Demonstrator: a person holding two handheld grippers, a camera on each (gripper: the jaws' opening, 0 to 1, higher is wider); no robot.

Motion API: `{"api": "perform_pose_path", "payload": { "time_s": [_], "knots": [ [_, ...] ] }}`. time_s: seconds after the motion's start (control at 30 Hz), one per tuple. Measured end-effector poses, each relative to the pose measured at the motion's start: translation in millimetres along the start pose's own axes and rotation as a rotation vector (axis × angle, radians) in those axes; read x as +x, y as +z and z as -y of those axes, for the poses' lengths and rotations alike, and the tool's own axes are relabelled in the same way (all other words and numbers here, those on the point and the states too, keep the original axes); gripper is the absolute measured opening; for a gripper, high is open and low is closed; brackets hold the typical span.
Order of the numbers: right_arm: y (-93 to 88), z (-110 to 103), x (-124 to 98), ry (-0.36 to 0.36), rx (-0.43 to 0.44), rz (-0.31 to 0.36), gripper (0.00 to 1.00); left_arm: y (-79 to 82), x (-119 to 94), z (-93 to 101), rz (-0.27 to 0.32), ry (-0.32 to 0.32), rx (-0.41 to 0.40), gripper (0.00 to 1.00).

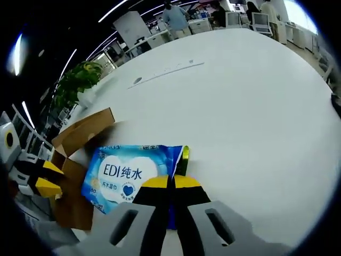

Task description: Operate the shoe box by opening the lid, removing the specified soft item, and placing it in the target area until the item is outside and the box remains undamaged.

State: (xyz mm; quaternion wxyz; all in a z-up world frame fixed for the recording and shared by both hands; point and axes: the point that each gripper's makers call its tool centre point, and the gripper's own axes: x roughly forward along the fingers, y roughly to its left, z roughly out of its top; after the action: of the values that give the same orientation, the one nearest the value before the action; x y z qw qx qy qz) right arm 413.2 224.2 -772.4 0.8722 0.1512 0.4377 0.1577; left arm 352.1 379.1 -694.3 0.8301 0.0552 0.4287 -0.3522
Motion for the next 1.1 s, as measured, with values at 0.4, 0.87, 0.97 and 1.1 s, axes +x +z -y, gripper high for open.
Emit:
{"api": "perform_pose_path", "payload": {
  "time_s": [0.4, 0.87, 0.97, 1.1],
  "knots": [
    [6.2, -5.7, -9.4, 0.001, -0.105, 0.032, 0.02, 0.3, -25.3, -8.5, 0.059, 0.000, -0.039, 0.24],
    [9.4, -15.3, -46.9, -0.040, -0.305, 0.020, 0.04, -11.3, -48.1, -19.6, 0.070, 0.012, -0.019, 0.29],
    [7.0, -24.4, -55.9, -0.039, -0.373, 0.013, 0.08, -16.4, -54.3, -22.7, 0.068, 0.015, -0.006, 0.31],
    [4.5, -38.3, -65.5, -0.026, -0.418, 0.006, 0.13, -23.4, -62.3, -29.4, 0.070, 0.022, 0.009, 0.32]
  ]
}}
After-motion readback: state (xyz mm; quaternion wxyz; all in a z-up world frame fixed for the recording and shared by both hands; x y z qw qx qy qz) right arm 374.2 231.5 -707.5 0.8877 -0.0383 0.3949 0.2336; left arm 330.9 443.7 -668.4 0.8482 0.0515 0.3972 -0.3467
